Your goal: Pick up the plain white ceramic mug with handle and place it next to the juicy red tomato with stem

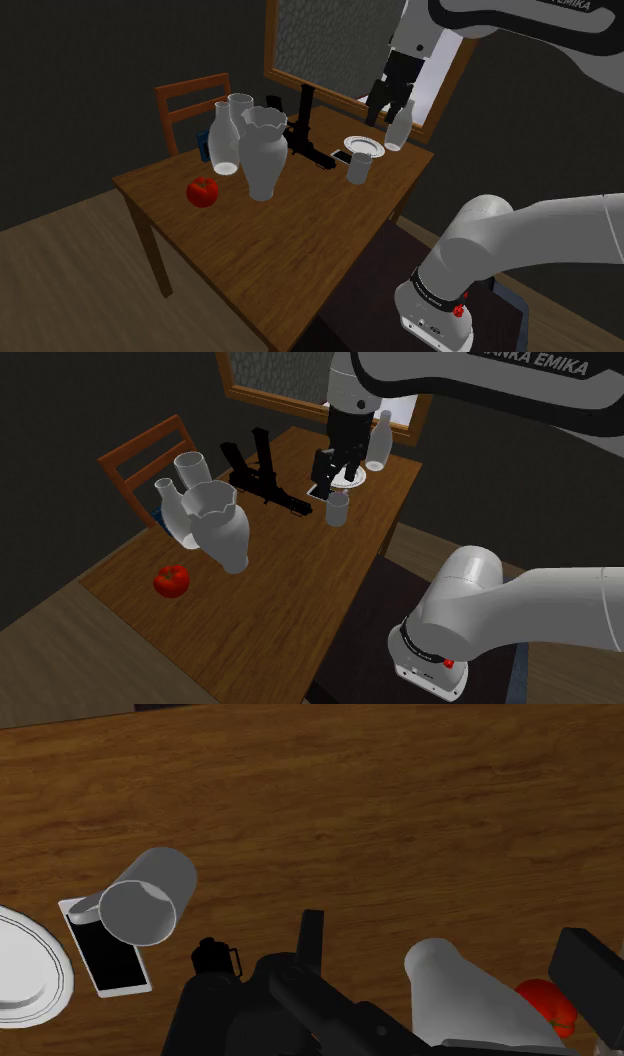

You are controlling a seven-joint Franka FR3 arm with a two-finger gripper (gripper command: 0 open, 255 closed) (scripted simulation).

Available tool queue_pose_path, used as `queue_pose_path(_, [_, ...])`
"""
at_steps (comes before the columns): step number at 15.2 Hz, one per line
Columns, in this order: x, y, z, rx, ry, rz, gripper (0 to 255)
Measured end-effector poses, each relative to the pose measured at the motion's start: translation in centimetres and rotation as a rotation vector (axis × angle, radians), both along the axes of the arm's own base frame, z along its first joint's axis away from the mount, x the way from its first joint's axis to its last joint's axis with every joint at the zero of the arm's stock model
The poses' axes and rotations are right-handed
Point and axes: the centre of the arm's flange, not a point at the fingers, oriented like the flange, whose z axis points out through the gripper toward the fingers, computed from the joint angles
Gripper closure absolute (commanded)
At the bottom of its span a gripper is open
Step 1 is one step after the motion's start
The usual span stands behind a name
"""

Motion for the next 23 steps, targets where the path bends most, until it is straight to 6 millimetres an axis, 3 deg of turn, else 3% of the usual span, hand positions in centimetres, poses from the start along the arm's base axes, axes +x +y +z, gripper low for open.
queue_pose_path(2, [0.1,-0.3,-0.4,-0.004,0.003,0.008,0])
queue_pose_path(5, [1.4,-1.9,-2.8,-0.022,0.022,0.054,0])
queue_pose_path(21, [10.1,-12.2,-19.0,-0.139,0.135,0.346,0])
queue_pose_path(23, [11.4,-12.8,-20.8,-0.154,0.148,0.384,0])
